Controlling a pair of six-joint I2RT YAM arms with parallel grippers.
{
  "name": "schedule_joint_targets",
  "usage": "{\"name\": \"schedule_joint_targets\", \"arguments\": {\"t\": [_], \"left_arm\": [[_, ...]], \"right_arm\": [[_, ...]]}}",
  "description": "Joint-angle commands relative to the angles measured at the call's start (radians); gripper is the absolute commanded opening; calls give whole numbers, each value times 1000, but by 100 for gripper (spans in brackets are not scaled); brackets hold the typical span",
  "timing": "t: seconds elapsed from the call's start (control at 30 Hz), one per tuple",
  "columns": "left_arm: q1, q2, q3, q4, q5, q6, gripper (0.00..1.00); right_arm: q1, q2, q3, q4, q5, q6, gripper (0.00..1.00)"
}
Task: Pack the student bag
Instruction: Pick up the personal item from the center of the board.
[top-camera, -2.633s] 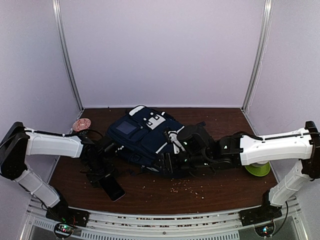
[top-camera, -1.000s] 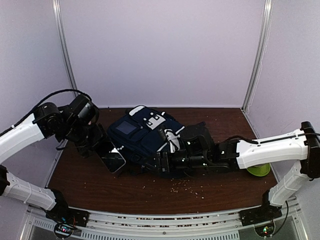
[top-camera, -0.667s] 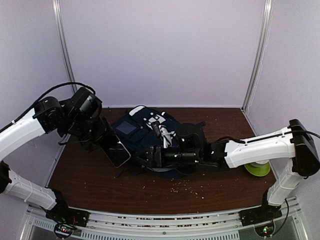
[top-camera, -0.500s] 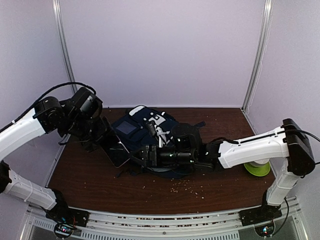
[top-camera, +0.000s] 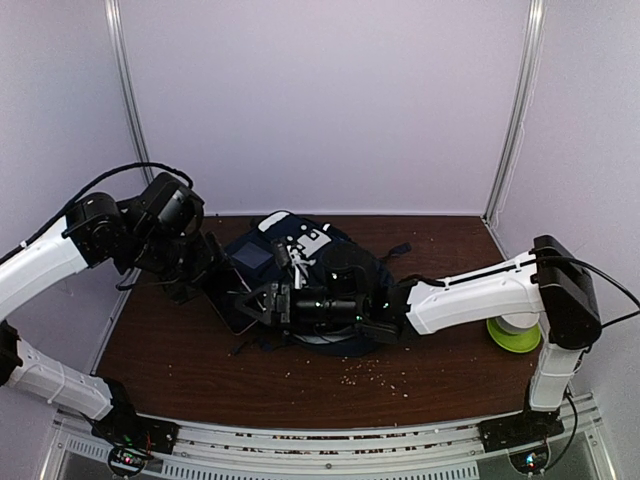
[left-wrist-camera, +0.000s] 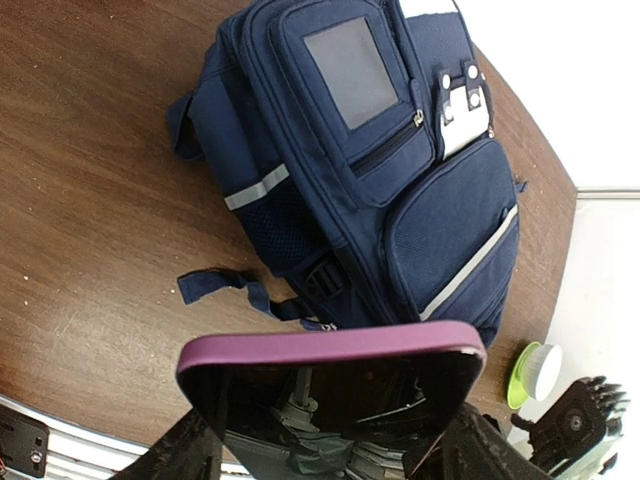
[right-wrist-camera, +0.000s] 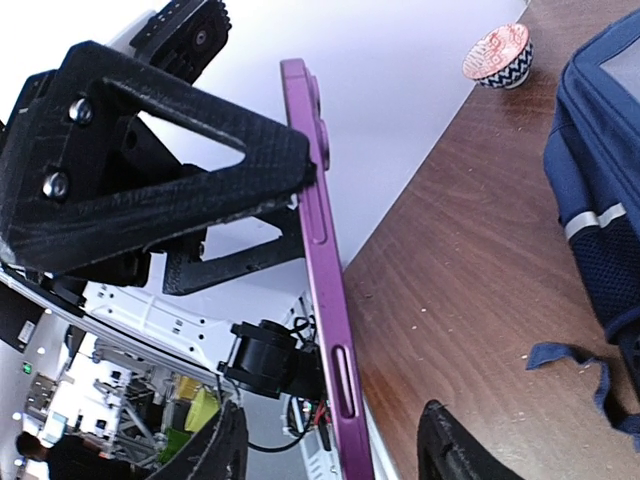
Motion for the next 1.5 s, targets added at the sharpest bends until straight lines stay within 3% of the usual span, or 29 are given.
{"name": "schedule_joint_targets", "arguments": {"t": [0.0,0.3,0.73,0.87,1.0,1.1,1.3,1.47], "left_arm": [[-9,-35,19,62,-4,-15,60],[-10,-43,-1,85,2,-27,61],[-10,-42,-20,111,-5,-30,61],[-10,-43,-21,119,-7,-23,67],[-10,-59,-26,147,-24,8,83],[-9,-91,-40,206,-42,52,97],[-8,-144,13,276,-117,212,98],[-8,-211,-22,419,-190,584,98]], "right_arm": [[-5,26,48,74,-51,44,53],[1,-7,48,77,-71,52,24],[12,-56,38,35,-59,26,2],[11,-72,31,30,-56,21,0],[12,-113,6,30,-37,13,0],[11,-156,-6,-5,-8,-11,0],[-11,-258,-44,-125,101,-63,0],[-68,-436,-191,-275,300,-117,0]]}}
